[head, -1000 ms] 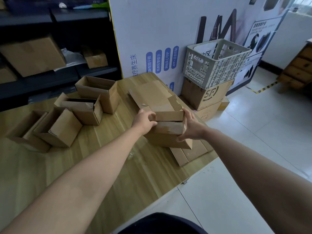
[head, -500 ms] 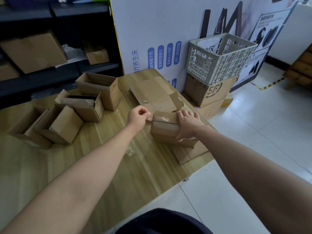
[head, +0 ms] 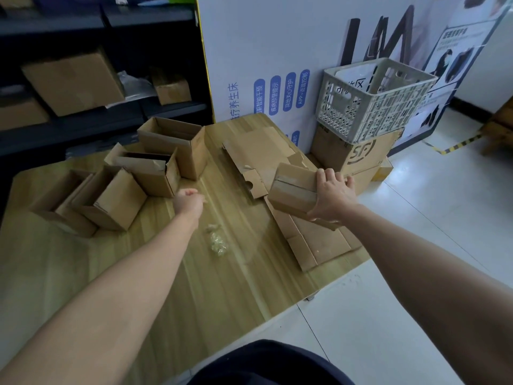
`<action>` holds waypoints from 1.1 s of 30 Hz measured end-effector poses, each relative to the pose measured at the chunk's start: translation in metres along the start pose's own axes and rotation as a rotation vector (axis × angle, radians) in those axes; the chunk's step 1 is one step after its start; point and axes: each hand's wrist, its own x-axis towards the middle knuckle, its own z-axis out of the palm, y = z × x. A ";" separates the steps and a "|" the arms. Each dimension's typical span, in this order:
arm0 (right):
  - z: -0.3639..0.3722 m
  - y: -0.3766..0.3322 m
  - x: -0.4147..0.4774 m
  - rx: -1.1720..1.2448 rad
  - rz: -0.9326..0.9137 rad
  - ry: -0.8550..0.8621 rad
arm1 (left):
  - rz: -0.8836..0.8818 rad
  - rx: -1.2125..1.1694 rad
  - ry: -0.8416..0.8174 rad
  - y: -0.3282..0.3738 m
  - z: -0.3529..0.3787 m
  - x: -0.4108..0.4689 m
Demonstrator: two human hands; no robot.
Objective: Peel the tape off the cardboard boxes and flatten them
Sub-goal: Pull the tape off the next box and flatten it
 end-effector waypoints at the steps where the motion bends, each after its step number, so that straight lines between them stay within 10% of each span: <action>1: -0.001 -0.004 0.001 0.007 0.002 0.009 | 0.005 0.083 -0.064 -0.006 -0.001 -0.003; 26: 0.008 -0.058 0.012 0.017 -0.207 -0.087 | -0.090 0.926 -0.245 -0.067 0.011 -0.031; 33: 0.015 -0.075 0.016 0.012 -0.236 -0.101 | -0.335 0.518 -0.497 -0.050 -0.010 -0.018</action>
